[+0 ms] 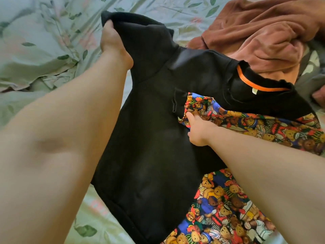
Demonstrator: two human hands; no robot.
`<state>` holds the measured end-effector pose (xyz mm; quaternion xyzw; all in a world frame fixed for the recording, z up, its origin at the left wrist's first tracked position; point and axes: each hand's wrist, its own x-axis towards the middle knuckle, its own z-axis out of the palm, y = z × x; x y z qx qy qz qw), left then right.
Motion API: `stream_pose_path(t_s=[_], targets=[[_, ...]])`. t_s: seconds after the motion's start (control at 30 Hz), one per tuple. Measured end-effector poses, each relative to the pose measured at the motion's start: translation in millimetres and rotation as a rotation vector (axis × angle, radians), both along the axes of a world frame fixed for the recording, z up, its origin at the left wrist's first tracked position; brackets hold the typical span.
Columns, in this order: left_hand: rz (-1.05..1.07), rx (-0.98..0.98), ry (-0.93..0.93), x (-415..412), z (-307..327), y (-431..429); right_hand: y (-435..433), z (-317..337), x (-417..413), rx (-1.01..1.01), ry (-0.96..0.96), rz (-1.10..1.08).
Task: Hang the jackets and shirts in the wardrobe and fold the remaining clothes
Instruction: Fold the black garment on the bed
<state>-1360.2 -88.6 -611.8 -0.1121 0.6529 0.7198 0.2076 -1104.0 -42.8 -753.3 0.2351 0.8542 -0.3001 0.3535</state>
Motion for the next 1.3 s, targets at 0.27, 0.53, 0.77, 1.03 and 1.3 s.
stream_pose_path(t_s=[0.27,0.53,0.77,1.03,1.3], targets=[[-1.003,-0.838,1.074,142,-59,-35,3,9,19,-0.280,0.269,-0.437],[-0.474,-1.235,0.799,183,-115,-88,25,43,14,-1.064,0.352,-1.279],[-0.828,-1.124,0.891,180,-121,-82,27,71,-7,-1.309,0.317,-1.542],[-0.834,-1.144,0.665,165,-116,-54,30,76,-9,-1.227,0.352,-1.475],[-0.798,-1.380,0.806,164,-136,-63,41,87,-22,-1.054,0.315,-1.259]])
